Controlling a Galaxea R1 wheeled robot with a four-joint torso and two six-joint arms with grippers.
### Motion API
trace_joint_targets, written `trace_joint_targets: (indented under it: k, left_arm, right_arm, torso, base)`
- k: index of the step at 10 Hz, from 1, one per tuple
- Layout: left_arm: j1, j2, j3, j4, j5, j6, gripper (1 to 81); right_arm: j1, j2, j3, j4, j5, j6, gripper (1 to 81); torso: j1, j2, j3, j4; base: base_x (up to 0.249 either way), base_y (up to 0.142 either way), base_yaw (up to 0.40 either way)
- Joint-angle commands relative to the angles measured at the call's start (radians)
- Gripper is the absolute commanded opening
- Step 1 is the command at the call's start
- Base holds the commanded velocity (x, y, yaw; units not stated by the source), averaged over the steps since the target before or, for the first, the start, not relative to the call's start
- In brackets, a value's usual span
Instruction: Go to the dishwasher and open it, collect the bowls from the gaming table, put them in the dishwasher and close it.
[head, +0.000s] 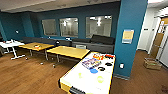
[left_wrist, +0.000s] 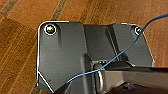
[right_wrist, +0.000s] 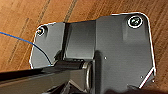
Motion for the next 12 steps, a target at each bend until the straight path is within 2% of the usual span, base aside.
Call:
trace_joint_targets:
  k: [1,12]
  left_arm:
    - [-0.046,0.000,0.001,0.007,0.045,0.004,81.1]
    - [-0.047,0.007,0.001,0.007,0.045,0.004,81.1]
  right_arm:
    - [0.048,-0.003,0.005,-0.007,-0.047,-0.004,81.1]
    - [0.050,-0.006,0.002,-0.007,-0.045,-0.004,81.1]
  torso:
    - [0.000,0.000,0.000,0.000]
    - [0.000,0.000,0.000,0.000]
  base:
    - [0.134,0.110,0.000]
    - [0.106,0.132,0.000]
